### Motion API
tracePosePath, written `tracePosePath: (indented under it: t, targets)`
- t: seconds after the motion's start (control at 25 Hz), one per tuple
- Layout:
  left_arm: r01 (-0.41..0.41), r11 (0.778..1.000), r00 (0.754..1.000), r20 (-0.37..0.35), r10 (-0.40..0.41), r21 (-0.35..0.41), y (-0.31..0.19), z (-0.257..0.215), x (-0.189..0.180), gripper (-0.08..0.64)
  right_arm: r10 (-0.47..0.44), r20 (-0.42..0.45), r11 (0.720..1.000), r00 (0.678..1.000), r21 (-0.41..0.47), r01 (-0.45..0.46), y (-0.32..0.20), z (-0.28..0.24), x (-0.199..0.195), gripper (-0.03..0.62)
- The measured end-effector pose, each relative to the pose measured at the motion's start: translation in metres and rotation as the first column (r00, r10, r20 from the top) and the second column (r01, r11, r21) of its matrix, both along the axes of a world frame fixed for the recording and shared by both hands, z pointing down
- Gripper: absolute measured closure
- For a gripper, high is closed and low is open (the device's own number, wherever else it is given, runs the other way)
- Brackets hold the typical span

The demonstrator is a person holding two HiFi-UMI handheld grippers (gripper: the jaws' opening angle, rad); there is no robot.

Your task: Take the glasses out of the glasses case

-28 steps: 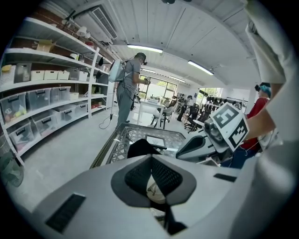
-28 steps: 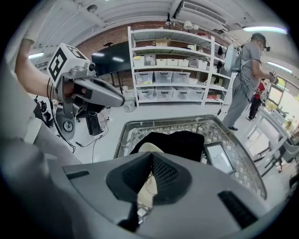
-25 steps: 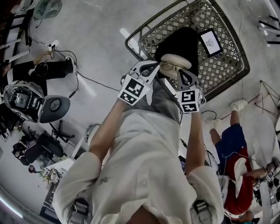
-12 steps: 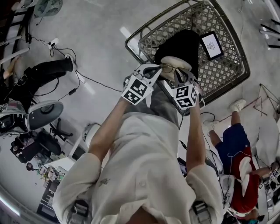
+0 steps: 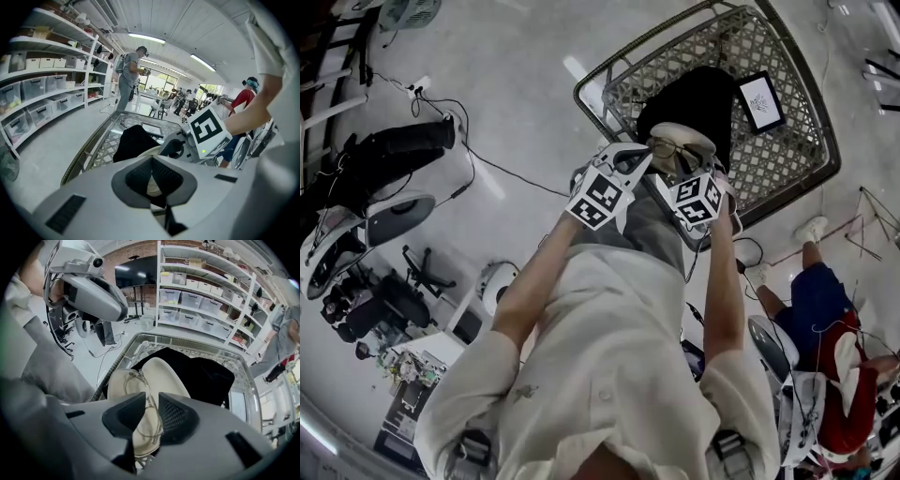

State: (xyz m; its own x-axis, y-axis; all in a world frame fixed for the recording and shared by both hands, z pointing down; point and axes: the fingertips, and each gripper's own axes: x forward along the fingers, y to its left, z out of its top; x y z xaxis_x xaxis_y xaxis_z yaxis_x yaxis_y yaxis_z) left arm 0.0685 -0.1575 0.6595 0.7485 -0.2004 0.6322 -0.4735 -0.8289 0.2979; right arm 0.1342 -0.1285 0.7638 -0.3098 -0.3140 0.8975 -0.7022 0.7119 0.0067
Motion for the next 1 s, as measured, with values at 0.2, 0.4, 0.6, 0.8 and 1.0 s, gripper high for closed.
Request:
tracePosePath:
  t: [0.2, 0.4, 0.6, 0.8, 1.0]
  targets:
    - [0.010, 1.000, 1.000, 0.009, -0.010, -0.006, 0.002, 0.002, -0.003, 0.548, -0.035, -0.017, 0.999, 0.999, -0.027, 0.035, 0.000, 0.012, 0.001, 0.494]
    - [0.021, 1.000, 1.000, 0.011, -0.021, -0.003, 0.001, 0.002, -0.008, 0.548, -0.053, -0.017, 0.998, 0.998, -0.047, 0.052, -0.002, 0.022, -0.002, 0.494]
    - [0.030, 1.000, 0.999, 0.014, -0.030, -0.006, 0.004, 0.001, -0.012, 0.548, -0.053, -0.025, 0.997, 0.998, -0.065, 0.051, -0.004, 0.032, -0.003, 0.523]
    - [0.032, 0.999, 0.999, 0.015, -0.032, -0.009, 0.008, 0.000, -0.013, 0.548, -0.063, -0.037, 0.995, 0.997, -0.082, 0.059, -0.004, 0.036, -0.001, 0.566]
    - [0.028, 1.000, 1.000, 0.011, -0.028, 0.002, 0.007, -0.004, -0.015, 0.548, -0.060, -0.030, 0.993, 0.998, -0.103, 0.057, -0.003, 0.032, -0.004, 0.572]
